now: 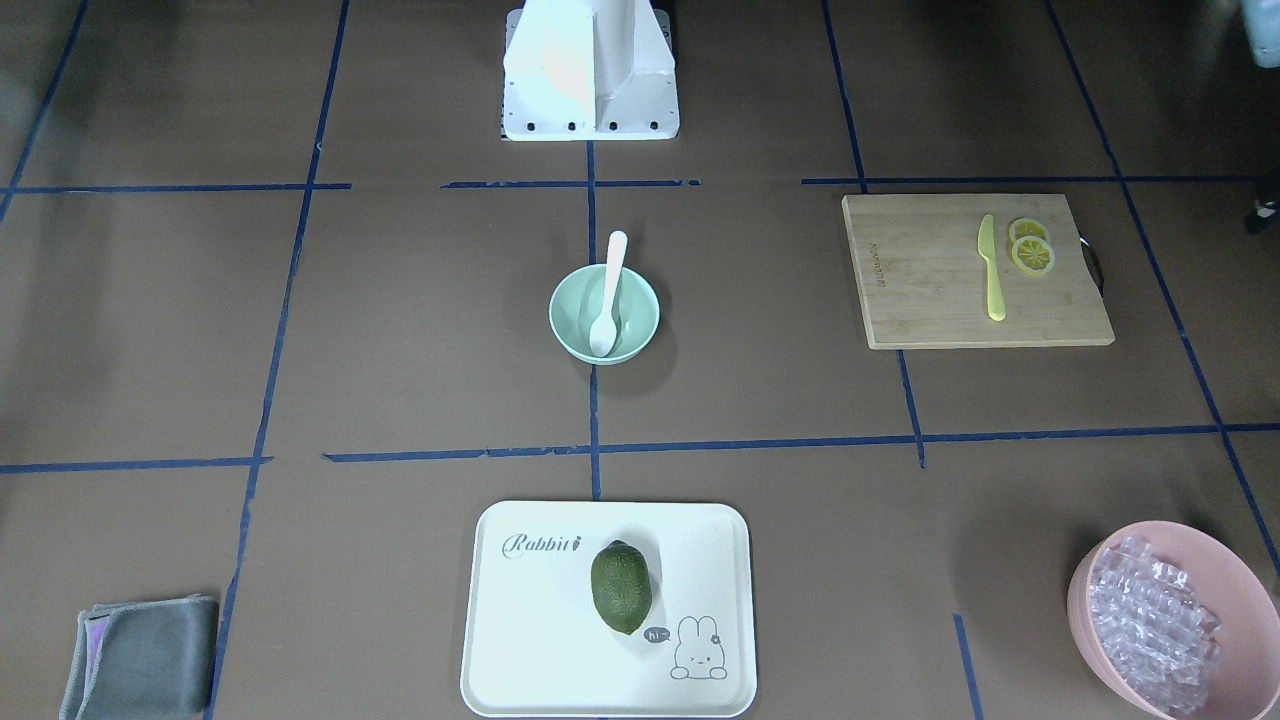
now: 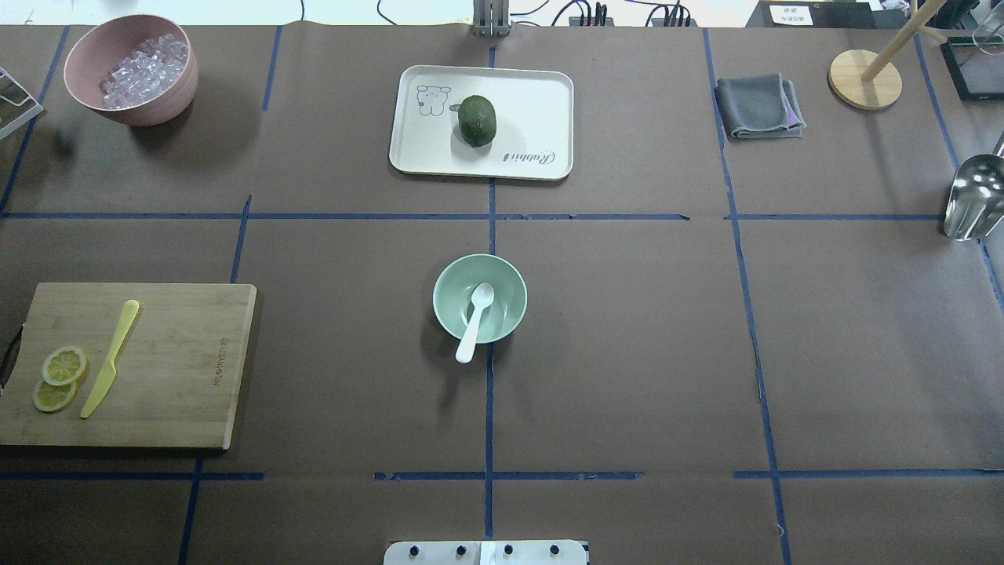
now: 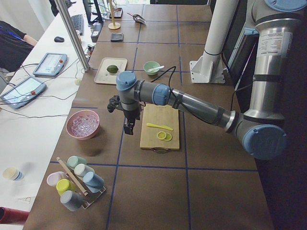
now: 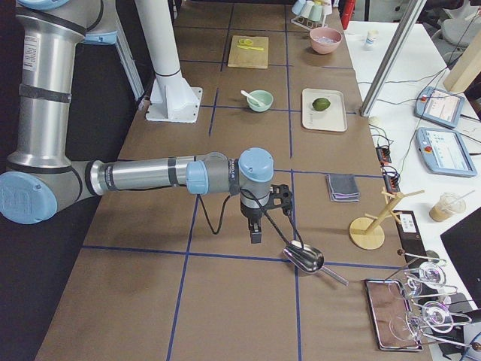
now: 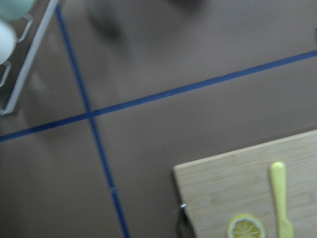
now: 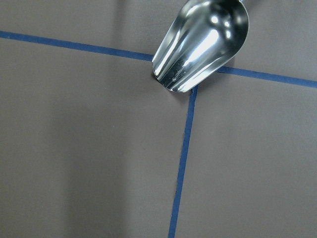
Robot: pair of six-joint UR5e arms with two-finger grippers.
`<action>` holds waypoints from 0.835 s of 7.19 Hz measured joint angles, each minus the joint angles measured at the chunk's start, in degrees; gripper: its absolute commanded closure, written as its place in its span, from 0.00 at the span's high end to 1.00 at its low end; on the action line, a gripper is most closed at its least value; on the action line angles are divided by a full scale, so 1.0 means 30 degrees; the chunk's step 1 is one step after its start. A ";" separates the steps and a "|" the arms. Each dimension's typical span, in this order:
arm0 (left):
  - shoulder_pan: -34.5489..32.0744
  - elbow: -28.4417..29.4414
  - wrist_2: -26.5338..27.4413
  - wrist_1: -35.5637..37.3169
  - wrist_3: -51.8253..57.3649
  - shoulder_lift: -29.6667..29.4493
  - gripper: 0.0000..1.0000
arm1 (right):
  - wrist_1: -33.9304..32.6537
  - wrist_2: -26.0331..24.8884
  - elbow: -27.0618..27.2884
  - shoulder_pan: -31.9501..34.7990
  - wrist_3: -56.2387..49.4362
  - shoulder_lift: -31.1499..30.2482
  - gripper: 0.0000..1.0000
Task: Place spoon in bowl
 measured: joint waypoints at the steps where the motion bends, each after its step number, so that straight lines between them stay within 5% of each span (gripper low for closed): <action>1: -0.0547 0.0137 -0.0006 -0.0125 0.0265 0.0833 1.00 | 0.0000 0.0000 0.0002 0.0005 0.0003 -0.0006 1.00; 6: -0.1335 0.1145 0.0047 -0.1644 0.0251 0.2047 1.00 | 0.0000 0.0001 0.0053 0.0024 0.0017 -0.0053 1.00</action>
